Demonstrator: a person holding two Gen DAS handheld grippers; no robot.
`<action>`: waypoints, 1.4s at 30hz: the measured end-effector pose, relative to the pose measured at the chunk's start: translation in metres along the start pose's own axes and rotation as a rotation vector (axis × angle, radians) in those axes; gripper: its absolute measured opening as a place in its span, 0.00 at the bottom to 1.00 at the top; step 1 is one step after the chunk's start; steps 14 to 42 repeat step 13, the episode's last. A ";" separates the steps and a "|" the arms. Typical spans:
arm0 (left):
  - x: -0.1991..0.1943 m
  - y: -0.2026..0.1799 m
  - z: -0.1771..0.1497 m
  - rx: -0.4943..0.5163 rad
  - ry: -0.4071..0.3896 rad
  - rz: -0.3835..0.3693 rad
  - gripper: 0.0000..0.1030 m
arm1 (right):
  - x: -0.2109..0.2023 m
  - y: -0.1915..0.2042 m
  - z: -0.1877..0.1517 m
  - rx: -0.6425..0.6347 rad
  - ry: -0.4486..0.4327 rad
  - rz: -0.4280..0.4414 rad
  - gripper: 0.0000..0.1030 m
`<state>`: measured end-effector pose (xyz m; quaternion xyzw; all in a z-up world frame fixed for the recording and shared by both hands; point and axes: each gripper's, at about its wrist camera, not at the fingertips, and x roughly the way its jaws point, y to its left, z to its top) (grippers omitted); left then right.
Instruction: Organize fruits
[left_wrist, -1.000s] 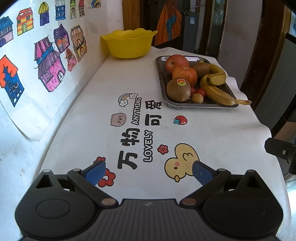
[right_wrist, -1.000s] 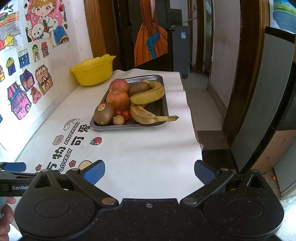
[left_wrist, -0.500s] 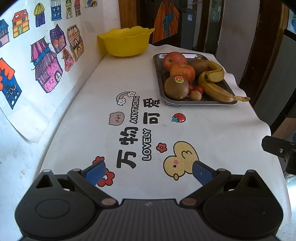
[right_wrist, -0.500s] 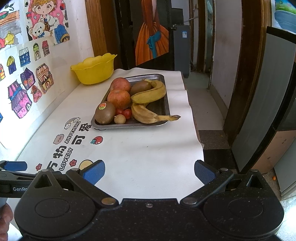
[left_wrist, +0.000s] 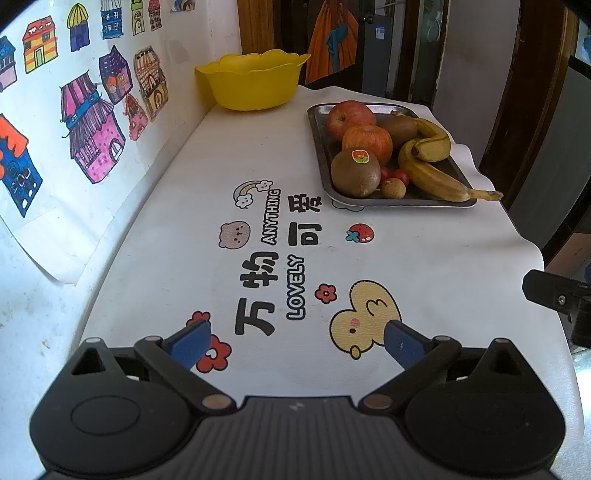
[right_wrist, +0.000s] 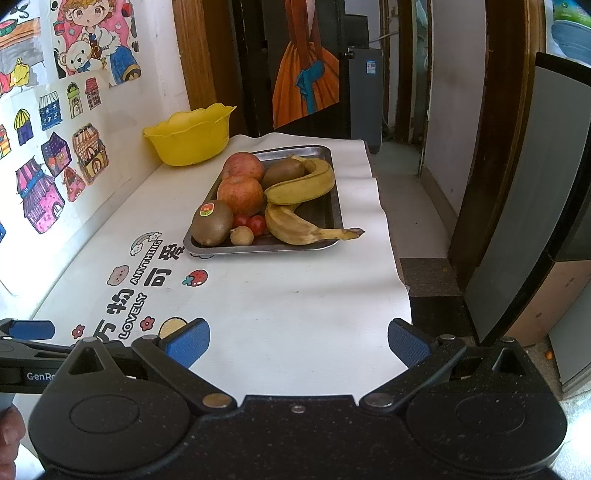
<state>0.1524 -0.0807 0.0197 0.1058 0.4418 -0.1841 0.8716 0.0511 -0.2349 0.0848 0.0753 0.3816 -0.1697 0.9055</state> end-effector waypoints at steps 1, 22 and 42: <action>0.000 0.000 0.000 0.000 0.001 0.003 0.99 | 0.000 0.000 0.000 0.000 -0.001 0.000 0.99; 0.003 0.002 0.001 -0.005 0.010 0.003 0.99 | 0.001 0.001 0.000 0.000 0.002 0.000 0.99; 0.003 0.002 0.001 -0.005 0.010 0.003 0.99 | 0.001 0.001 0.000 0.000 0.002 0.000 0.99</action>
